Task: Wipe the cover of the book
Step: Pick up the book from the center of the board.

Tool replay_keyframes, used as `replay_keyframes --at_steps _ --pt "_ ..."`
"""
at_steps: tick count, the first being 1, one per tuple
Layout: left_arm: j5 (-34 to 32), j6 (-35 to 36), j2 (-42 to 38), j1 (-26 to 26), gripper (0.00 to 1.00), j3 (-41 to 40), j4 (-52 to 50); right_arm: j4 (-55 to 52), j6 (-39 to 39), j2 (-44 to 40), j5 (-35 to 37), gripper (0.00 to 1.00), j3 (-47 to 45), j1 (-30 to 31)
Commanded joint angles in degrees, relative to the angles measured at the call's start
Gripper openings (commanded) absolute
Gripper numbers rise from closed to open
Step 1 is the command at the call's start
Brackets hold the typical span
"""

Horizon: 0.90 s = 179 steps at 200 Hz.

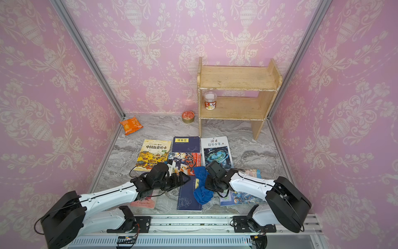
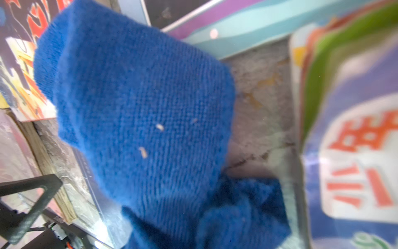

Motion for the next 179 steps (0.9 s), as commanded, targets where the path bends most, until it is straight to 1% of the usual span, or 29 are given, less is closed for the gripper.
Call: replay_keyframes --at_steps 1,22,45,74,94,114,163,179 --pt "-1.3 1.0 -0.2 -0.5 0.99 -1.8 -5.0 -12.8 -3.9 -3.9 5.2 0.0 1.6 0.3" --pt "-1.1 1.0 -0.7 -0.9 0.99 -2.0 -7.4 -15.6 -6.9 -4.0 3.9 0.0 2.5 0.5" --pt "-0.2 0.6 -0.4 -1.4 0.99 -2.5 -8.4 -12.3 -6.4 -1.8 1.3 0.0 1.2 2.3" --pt "3.2 -4.6 2.4 -2.8 0.99 -5.7 1.9 -6.6 -3.4 3.3 0.0 0.0 1.1 5.9" --pt "5.5 -3.5 4.5 -3.4 0.99 -3.7 4.1 -1.4 -0.9 7.0 -2.3 0.0 0.5 7.5" --pt "7.2 -2.9 4.2 -3.5 0.99 -2.2 8.2 3.8 1.4 9.7 -4.6 0.0 -1.0 8.2" --pt "11.5 -4.4 0.7 -3.3 0.96 -1.1 20.1 6.3 2.2 9.4 -5.1 0.0 -3.5 8.3" --pt "12.3 -4.3 -0.1 -3.3 0.96 -0.4 20.0 6.9 2.3 9.7 -5.5 0.0 -3.8 8.3"
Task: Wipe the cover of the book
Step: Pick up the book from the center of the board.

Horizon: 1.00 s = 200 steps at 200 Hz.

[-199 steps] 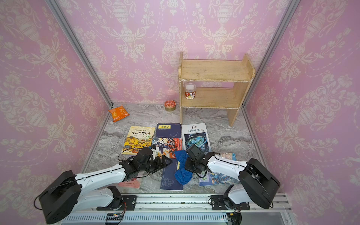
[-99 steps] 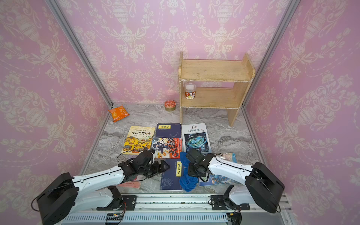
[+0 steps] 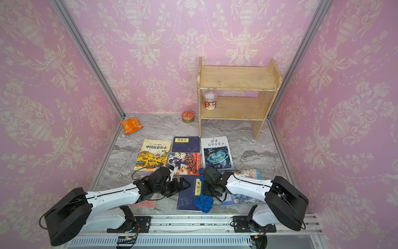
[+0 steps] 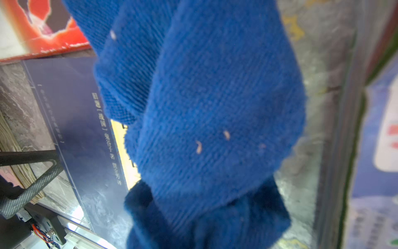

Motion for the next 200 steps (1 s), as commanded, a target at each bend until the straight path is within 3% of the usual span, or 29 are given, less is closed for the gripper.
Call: replay_keyframes --at_steps 1,39,98,149,200 --pt "8.6 -1.4 -2.9 -0.8 0.96 2.8 15.4 8.1 2.1 6.3 -5.1 0.0 -5.1 1.7" --pt "9.6 -0.7 -4.8 -0.1 0.93 3.6 12.5 8.6 2.1 5.7 -4.9 0.0 -5.8 1.5" --pt "4.5 8.7 -7.1 5.6 0.72 7.7 -15.5 6.9 1.5 2.7 -4.1 0.0 -6.8 0.1" --pt "5.7 10.1 -4.9 5.6 0.83 10.1 -15.8 0.4 -1.2 -3.1 0.6 0.0 -2.4 -0.1" --pt "8.3 11.6 -4.9 5.7 0.91 13.2 -12.7 0.2 -6.0 2.7 -4.2 0.0 5.5 -0.1"
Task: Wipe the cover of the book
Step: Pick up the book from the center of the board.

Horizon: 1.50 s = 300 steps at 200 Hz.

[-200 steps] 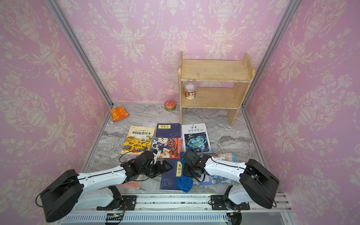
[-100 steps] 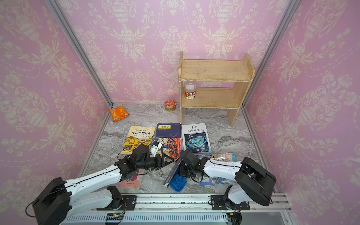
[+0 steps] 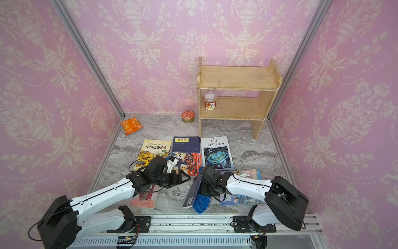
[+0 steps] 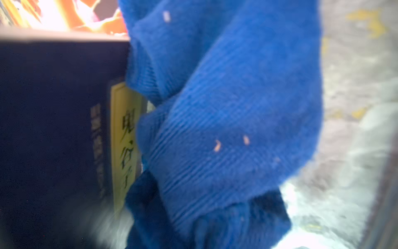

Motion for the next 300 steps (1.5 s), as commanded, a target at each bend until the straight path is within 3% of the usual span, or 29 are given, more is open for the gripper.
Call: replay_keyframes --at_steps 1,65,92,178,231,300 --pt "2.3 1.9 0.2 0.4 0.91 1.7 1.5 -2.5 -3.5 2.4 -1.4 0.0 4.1 -0.4" --pt "2.5 3.2 -3.6 0.4 0.92 -0.1 -1.5 -3.3 -4.1 3.7 -4.7 0.0 9.2 -0.3" --pt "2.3 5.1 -4.5 0.5 0.87 -0.2 -4.0 -1.7 -3.5 4.9 -5.8 0.0 9.5 -0.3" --pt "-0.3 11.0 -2.0 0.9 0.49 1.0 -11.2 2.5 -0.3 3.3 -6.1 0.0 3.8 -0.9" --pt "-2.7 13.8 0.6 0.9 0.2 3.2 -16.2 0.9 -1.2 -1.2 -5.8 0.0 1.0 -4.1" --pt "-2.1 12.3 -2.0 1.7 0.1 4.8 -14.0 -3.9 -4.7 -7.7 -5.5 0.0 0.2 -10.4"
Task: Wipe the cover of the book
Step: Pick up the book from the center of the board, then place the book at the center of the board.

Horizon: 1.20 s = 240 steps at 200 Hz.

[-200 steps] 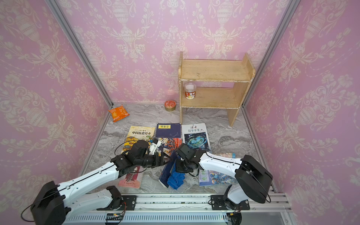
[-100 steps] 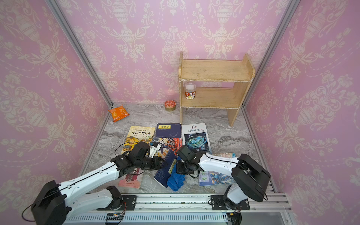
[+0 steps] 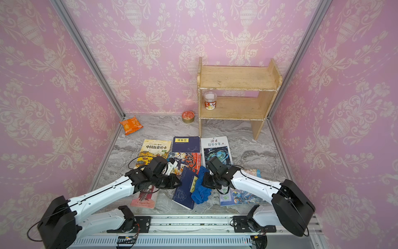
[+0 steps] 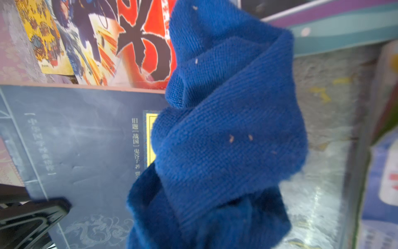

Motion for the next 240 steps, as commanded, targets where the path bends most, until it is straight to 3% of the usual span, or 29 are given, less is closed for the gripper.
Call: replay_keyframes --at_steps 1,30,78,117,138,154,168,196,240 --pt "-0.8 0.5 -1.7 1.0 0.1 1.9 0.5 -2.4 -2.1 -1.9 0.2 0.0 -0.8 -1.4" --pt "1.7 0.4 -1.6 3.5 0.06 3.2 -0.1 -2.2 -2.4 -2.8 -0.2 0.0 -1.1 -2.3" --pt "3.0 10.7 -2.6 14.3 0.08 14.3 -12.5 -3.6 -4.9 -4.6 -1.4 0.0 -0.1 -5.8" --pt "9.0 9.7 0.7 19.2 0.08 16.5 -7.1 -6.6 -8.0 -6.8 -2.5 0.0 1.7 -9.8" --pt "10.4 3.6 3.4 19.3 0.08 15.7 4.3 -9.8 -10.0 -9.5 -2.7 0.0 3.1 -13.2" --pt "11.4 -6.7 6.2 18.6 0.07 12.2 21.4 -14.2 -12.0 -12.6 -1.8 0.0 5.0 -17.4" --pt "8.6 -13.2 9.8 16.5 0.05 9.5 35.9 -19.3 -13.9 -15.8 1.9 0.0 7.2 -21.0" --pt "0.5 -13.2 20.4 8.9 0.08 13.3 49.5 -27.1 -14.8 -21.8 9.2 0.0 11.8 -31.0" --pt "-3.9 -18.9 42.3 2.0 0.09 27.1 68.3 -36.1 -13.3 -26.0 20.3 0.0 21.1 -41.8"
